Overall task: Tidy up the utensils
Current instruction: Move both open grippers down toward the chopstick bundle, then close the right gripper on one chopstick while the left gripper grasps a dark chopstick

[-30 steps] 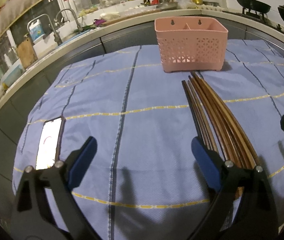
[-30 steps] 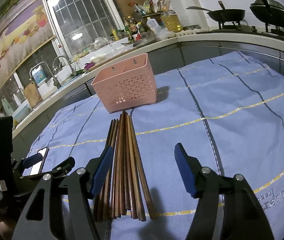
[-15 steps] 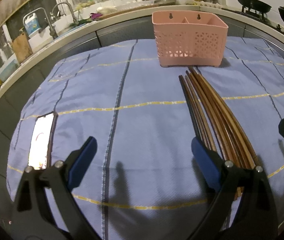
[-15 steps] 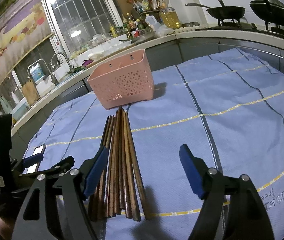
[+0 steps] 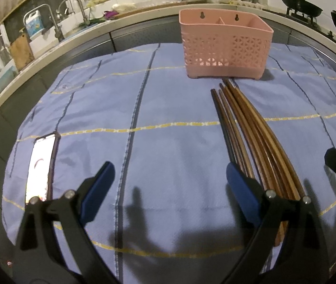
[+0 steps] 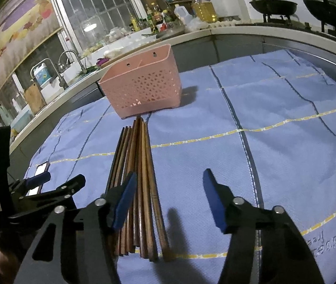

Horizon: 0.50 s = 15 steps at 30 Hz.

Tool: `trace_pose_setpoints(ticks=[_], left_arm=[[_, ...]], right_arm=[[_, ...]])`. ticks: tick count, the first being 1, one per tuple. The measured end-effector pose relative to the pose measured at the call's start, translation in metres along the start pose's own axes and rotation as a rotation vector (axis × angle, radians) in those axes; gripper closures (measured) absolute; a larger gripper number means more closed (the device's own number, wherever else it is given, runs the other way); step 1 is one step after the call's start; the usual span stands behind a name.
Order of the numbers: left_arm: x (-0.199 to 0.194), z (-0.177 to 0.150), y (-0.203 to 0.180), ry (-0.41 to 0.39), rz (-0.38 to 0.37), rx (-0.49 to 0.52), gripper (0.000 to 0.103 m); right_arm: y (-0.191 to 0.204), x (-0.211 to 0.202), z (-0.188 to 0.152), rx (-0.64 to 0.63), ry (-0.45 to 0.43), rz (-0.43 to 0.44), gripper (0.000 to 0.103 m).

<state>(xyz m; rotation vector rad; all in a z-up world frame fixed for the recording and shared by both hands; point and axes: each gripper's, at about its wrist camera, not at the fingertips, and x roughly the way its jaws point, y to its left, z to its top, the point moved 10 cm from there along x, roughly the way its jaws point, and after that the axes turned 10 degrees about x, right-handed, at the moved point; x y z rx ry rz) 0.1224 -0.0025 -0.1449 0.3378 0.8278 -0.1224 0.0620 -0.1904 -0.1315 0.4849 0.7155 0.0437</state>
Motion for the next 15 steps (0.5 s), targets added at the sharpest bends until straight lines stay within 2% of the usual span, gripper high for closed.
trace_pose_setpoints(ticks=[2, 5, 8, 10, 12, 15], left_arm=[[0.001, 0.002, 0.0, -0.005, -0.023, -0.006, 0.012], [0.001, 0.008, 0.001, -0.037, -0.108, -0.042, 0.012], [0.003, 0.013, 0.003, -0.051, -0.158, -0.075, 0.012], [0.007, 0.013, 0.0, -0.036, -0.189, -0.087, 0.016], [0.009, 0.013, -0.007, -0.024, -0.212, -0.073, 0.024], [0.014, 0.009, -0.02, 0.003, -0.244, -0.05, 0.028]], right_arm=[[-0.002, 0.001, 0.001, -0.007, 0.016, -0.002, 0.052], [0.001, 0.004, -0.002, -0.042, 0.046, 0.005, 0.056], [0.007, 0.007, -0.007, -0.088, 0.07, 0.01, 0.059], [0.012, 0.011, -0.012, -0.121, 0.09, 0.011, 0.06], [0.015, 0.015, -0.017, -0.147, 0.107, 0.004, 0.062], [0.015, 0.02, -0.021, -0.179, 0.12, -0.018, 0.062]])
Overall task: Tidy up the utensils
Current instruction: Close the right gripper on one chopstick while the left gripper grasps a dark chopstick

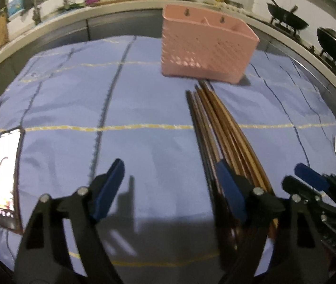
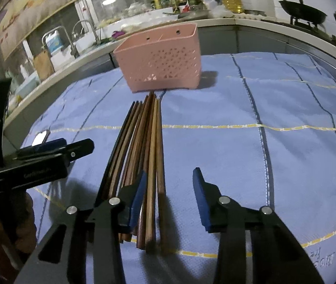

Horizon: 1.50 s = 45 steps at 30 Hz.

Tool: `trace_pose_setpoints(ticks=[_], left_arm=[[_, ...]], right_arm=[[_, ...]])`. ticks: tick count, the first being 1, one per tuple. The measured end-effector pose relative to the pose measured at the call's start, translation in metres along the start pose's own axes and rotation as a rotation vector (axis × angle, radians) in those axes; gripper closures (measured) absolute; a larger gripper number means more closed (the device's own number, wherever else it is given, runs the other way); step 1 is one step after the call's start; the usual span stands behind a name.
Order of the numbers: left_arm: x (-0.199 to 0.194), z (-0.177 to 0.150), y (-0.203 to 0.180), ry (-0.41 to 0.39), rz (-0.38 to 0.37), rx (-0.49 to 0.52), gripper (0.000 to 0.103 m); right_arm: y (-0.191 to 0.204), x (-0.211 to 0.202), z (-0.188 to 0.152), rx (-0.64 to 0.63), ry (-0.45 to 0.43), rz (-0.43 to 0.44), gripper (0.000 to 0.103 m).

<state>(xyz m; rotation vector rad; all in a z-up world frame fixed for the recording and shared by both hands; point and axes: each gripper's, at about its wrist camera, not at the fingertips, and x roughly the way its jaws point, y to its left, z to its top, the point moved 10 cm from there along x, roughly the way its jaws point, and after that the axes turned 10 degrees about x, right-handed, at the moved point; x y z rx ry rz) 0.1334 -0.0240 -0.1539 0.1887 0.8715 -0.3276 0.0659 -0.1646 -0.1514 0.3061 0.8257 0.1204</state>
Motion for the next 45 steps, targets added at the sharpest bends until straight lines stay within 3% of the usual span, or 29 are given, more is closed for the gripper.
trace_pose_setpoints(ticks=[9, 13, 20, 22, 25, 26, 30, 32, 37, 45], left_arm=[[0.019, -0.013, -0.015, 0.055, 0.021, 0.067, 0.033], [0.021, -0.016, -0.014, 0.054, 0.061, 0.088, 0.033], [0.021, -0.016, -0.015, 0.058, 0.063, 0.09, 0.033], [0.023, -0.015, -0.018, 0.063, 0.069, 0.102, 0.033], [0.026, -0.013, -0.019, 0.052, 0.087, 0.111, 0.034], [0.026, -0.012, -0.019, 0.044, 0.085, 0.11, 0.04], [0.023, -0.009, -0.017, 0.033, 0.053, 0.122, 0.087], [0.022, -0.011, -0.013, 0.038, 0.041, 0.126, 0.092], [0.018, -0.018, -0.006, 0.056, -0.002, 0.126, 0.092], [0.031, -0.002, 0.004, 0.092, -0.033, 0.118, 0.075]], right_arm=[[0.001, 0.015, -0.017, -0.097, 0.037, -0.062, 0.063], [-0.002, 0.017, -0.016, -0.146, 0.006, -0.111, 0.063], [-0.004, 0.019, -0.018, -0.162, 0.003, -0.133, 0.063], [0.0, 0.02, -0.019, -0.169, 0.002, -0.124, 0.068], [0.003, 0.02, -0.018, -0.182, -0.005, -0.115, 0.087], [0.001, 0.02, -0.018, -0.172, -0.005, -0.116, 0.094], [-0.021, 0.015, -0.014, -0.092, -0.001, -0.126, 0.095], [-0.028, 0.01, -0.018, -0.09, 0.009, -0.134, 0.095], [-0.031, 0.001, -0.03, -0.094, 0.056, -0.098, 0.095], [-0.028, 0.021, -0.006, -0.032, 0.176, -0.007, 0.095]])
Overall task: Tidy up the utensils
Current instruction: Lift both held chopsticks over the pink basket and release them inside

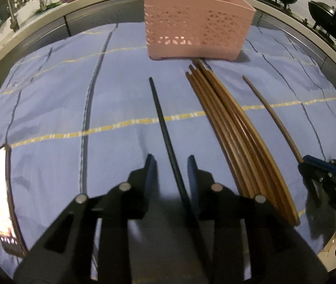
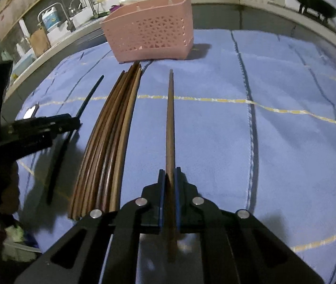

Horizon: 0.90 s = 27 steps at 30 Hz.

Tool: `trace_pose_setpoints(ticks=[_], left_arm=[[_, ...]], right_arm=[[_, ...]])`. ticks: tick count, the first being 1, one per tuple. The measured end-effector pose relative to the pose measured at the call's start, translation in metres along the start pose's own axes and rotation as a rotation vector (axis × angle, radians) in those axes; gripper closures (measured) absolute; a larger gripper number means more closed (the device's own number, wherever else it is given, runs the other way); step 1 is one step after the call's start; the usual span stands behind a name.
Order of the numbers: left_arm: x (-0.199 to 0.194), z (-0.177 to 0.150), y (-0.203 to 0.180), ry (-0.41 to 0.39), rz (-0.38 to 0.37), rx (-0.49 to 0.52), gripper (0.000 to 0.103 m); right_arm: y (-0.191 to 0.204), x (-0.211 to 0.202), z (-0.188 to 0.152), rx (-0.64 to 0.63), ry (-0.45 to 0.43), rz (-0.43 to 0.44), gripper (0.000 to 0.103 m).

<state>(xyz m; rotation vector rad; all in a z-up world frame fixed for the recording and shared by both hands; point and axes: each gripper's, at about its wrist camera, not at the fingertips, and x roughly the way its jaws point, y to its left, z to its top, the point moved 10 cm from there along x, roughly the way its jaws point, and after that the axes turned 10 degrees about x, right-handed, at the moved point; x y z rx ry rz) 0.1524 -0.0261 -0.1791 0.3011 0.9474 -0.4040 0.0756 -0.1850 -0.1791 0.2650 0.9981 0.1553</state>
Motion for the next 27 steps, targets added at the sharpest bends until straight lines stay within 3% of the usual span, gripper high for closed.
trace_pose_setpoints(ticks=[9, 10, 12, 17, 27], left_arm=[[0.025, 0.039, 0.02, -0.018, 0.02, 0.006, 0.075], [0.027, 0.043, 0.021, -0.032, 0.024, 0.012, 0.078], [0.029, 0.049, 0.021, -0.054, 0.016, 0.022, 0.095], [0.031, 0.058, 0.021, -0.062, -0.047, -0.006, 0.097], [-0.082, 0.091, 0.015, -0.311, -0.105, -0.007, 0.098]], right_arm=[[0.019, 0.039, 0.064, -0.08, 0.054, -0.012, 0.095], [0.021, 0.043, 0.071, -0.078, 0.058, -0.01, 0.095], [0.023, 0.051, 0.083, -0.063, 0.069, 0.008, 0.094], [0.03, 0.051, 0.091, -0.077, 0.096, 0.047, 0.098], [0.05, -0.068, 0.1, -0.124, -0.19, 0.237, 0.098]])
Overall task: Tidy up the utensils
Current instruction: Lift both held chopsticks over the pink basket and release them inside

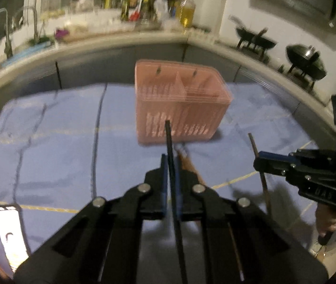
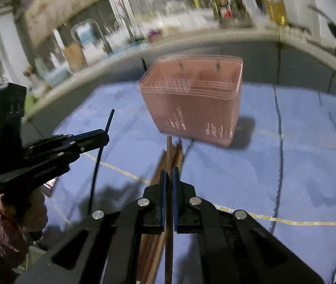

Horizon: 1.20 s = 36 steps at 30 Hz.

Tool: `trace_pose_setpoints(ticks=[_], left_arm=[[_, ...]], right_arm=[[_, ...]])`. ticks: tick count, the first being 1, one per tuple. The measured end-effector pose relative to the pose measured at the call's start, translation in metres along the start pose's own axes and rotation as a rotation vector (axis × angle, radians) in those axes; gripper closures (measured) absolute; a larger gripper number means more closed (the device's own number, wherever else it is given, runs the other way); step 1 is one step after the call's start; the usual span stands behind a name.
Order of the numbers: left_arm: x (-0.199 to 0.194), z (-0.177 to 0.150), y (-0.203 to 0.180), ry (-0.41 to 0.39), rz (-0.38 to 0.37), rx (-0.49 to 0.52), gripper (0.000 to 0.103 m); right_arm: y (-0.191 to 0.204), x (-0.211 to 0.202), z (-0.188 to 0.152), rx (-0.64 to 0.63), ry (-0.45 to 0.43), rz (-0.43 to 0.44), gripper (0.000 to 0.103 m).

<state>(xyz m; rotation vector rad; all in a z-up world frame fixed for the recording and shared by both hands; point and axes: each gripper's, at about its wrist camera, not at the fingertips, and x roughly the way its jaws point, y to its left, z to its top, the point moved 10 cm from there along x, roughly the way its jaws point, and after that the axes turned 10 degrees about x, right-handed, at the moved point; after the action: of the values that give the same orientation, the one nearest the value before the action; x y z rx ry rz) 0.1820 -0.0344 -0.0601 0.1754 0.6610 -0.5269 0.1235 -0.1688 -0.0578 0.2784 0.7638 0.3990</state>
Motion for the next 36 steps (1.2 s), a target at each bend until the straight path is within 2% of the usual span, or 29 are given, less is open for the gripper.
trace_pose_setpoints(ticks=[7, 11, 15, 20, 24, 26, 30, 32, 36], left_arm=[[-0.07, 0.05, -0.013, -0.167, -0.006, 0.029, 0.098], [-0.095, 0.083, -0.012, -0.231, -0.017, 0.023, 0.099], [-0.116, 0.133, -0.005, -0.311, 0.011, 0.028, 0.099], [-0.107, 0.199, 0.014, -0.365, 0.1, 0.029, 0.099], [-0.085, 0.23, 0.034, -0.368, 0.129, 0.0, 0.099], [-0.07, 0.238, 0.044, -0.361, 0.152, -0.006, 0.099], [-0.037, 0.235, 0.059, -0.317, 0.169, -0.012, 0.099], [-0.021, 0.228, 0.063, -0.296, 0.169, -0.015, 0.099], [0.022, 0.204, 0.064, -0.202, 0.138, -0.014, 0.098]], right_arm=[[0.022, -0.066, 0.037, 0.0, -0.188, 0.064, 0.098], [0.038, -0.086, 0.078, -0.02, -0.267, 0.077, 0.098], [0.052, -0.096, 0.126, -0.041, -0.338, 0.072, 0.098], [0.064, -0.081, 0.201, -0.056, -0.46, 0.016, 0.098], [0.064, -0.057, 0.24, -0.06, -0.534, -0.03, 0.098], [0.06, -0.039, 0.25, -0.063, -0.537, -0.05, 0.098], [0.045, 0.005, 0.252, -0.052, -0.485, -0.07, 0.098], [0.036, 0.027, 0.246, -0.039, -0.437, -0.073, 0.098], [0.017, 0.066, 0.222, 0.015, -0.31, -0.054, 0.098]])
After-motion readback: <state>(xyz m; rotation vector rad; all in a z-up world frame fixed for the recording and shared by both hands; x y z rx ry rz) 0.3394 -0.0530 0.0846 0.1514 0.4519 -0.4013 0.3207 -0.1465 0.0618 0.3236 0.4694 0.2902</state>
